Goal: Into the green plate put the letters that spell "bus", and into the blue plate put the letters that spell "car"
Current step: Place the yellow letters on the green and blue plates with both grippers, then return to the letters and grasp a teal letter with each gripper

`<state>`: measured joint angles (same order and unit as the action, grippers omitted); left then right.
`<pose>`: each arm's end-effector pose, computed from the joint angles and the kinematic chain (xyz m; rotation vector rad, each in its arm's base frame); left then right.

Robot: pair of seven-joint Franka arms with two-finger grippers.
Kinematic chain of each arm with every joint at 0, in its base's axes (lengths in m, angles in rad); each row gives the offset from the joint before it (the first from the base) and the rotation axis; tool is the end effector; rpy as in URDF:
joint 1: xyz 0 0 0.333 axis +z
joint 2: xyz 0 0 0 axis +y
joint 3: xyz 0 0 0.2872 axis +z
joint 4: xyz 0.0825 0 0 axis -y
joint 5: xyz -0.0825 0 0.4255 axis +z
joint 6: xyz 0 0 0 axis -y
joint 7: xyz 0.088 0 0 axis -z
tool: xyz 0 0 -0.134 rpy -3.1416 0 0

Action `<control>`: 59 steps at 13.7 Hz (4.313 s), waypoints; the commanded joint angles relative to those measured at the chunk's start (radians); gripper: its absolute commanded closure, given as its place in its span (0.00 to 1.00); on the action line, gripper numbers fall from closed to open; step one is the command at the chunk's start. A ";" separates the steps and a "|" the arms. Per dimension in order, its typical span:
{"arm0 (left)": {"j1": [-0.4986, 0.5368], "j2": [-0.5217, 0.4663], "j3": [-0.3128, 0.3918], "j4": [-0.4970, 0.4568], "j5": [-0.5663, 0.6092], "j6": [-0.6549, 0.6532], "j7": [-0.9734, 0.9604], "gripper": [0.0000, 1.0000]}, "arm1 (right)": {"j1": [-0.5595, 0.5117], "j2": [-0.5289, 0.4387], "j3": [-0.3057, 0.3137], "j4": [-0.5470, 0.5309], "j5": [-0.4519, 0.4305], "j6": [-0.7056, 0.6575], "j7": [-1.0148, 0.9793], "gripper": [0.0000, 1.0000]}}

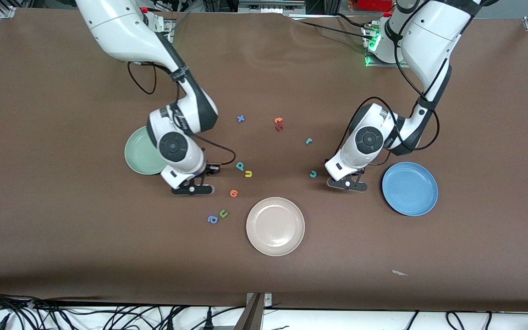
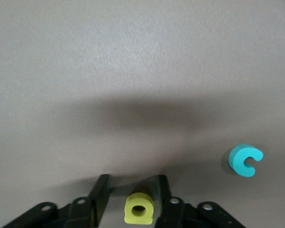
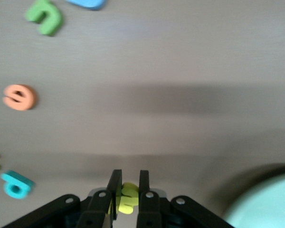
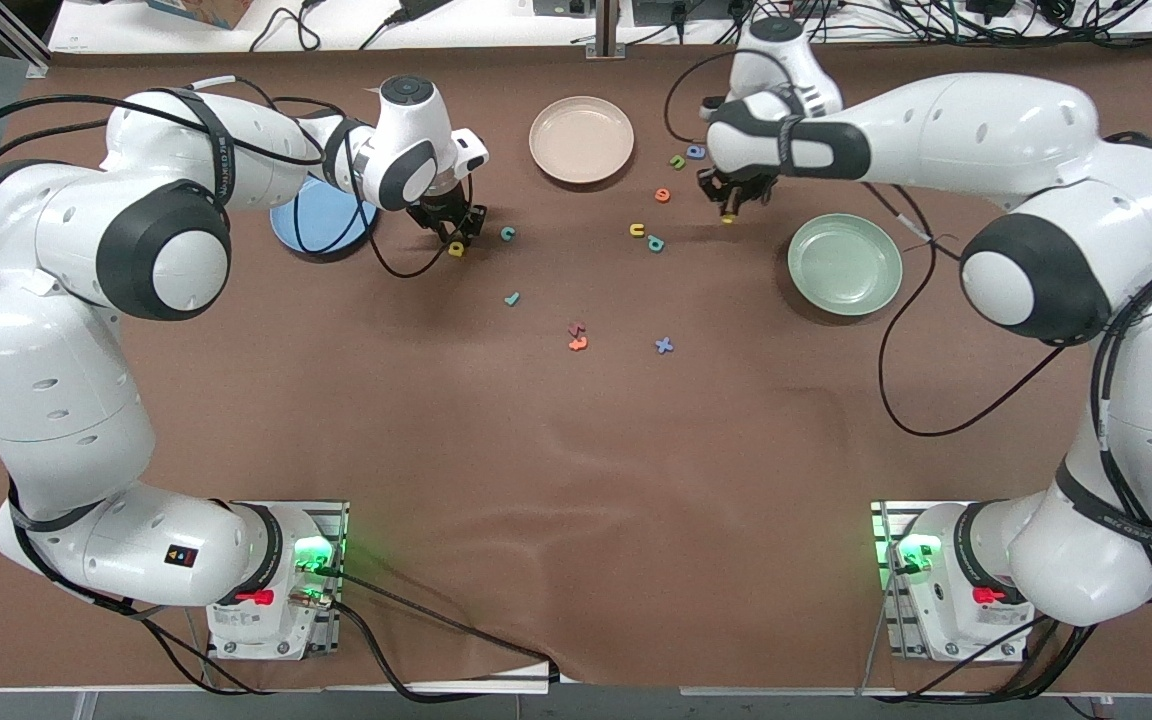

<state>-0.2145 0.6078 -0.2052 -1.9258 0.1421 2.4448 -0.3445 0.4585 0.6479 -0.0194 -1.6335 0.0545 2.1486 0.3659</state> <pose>0.5659 -0.2569 0.0859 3.1277 -0.2447 -0.1221 0.6183 0.2949 0.1528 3.1110 0.0678 -0.2093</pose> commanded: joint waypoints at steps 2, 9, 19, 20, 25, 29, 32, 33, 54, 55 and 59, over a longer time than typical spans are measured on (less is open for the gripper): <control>0.000 -0.017 0.001 -0.029 0.039 -0.026 -0.028 0.49 | -0.150 -0.073 0.009 -0.026 0.015 -0.162 -0.226 0.91; -0.002 -0.028 -0.002 -0.048 0.039 -0.038 -0.042 0.54 | -0.162 -0.247 -0.040 -0.449 0.007 -0.014 -0.271 0.91; -0.016 -0.025 0.000 -0.032 0.037 -0.038 -0.079 0.88 | -0.144 -0.211 -0.018 -0.191 0.015 -0.202 -0.141 0.00; -0.008 -0.031 0.004 -0.010 0.039 -0.067 -0.076 0.90 | -0.135 -0.189 0.001 -0.152 0.015 -0.202 -0.089 0.00; 0.101 -0.028 0.023 0.249 0.048 -0.404 0.145 0.91 | -0.133 -0.029 0.160 0.068 0.013 -0.171 0.266 0.00; 0.239 -0.013 0.026 0.260 0.164 -0.398 0.274 0.90 | -0.061 0.035 0.207 0.107 -0.085 -0.020 0.169 0.00; 0.323 0.009 0.026 0.260 0.185 -0.391 0.277 0.73 | -0.043 0.070 0.208 0.098 -0.110 0.077 -0.089 0.00; 0.329 0.018 0.026 0.261 0.185 -0.388 0.288 0.34 | -0.029 0.078 0.208 0.098 -0.113 0.099 -0.135 0.00; -0.063 0.139 -0.051 0.269 -0.035 -0.132 -0.266 0.30 | 0.006 0.087 0.203 -0.077 -0.122 0.355 -0.489 0.91; -0.063 0.139 -0.051 0.265 -0.032 -0.132 -0.268 0.33 | 0.002 0.070 0.200 -0.077 -0.122 0.347 -0.489 0.91; -0.080 0.139 -0.051 0.260 -0.030 -0.142 -0.277 0.46 | -0.121 -0.002 0.200 -0.081 -0.114 0.191 -0.513 0.91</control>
<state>-0.2791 0.7459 -0.2608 -1.6701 0.0877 2.3123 -0.6060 0.4224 0.7075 0.1674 -1.6910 -0.0609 2.4252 -0.1126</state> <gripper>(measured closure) 0.432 0.714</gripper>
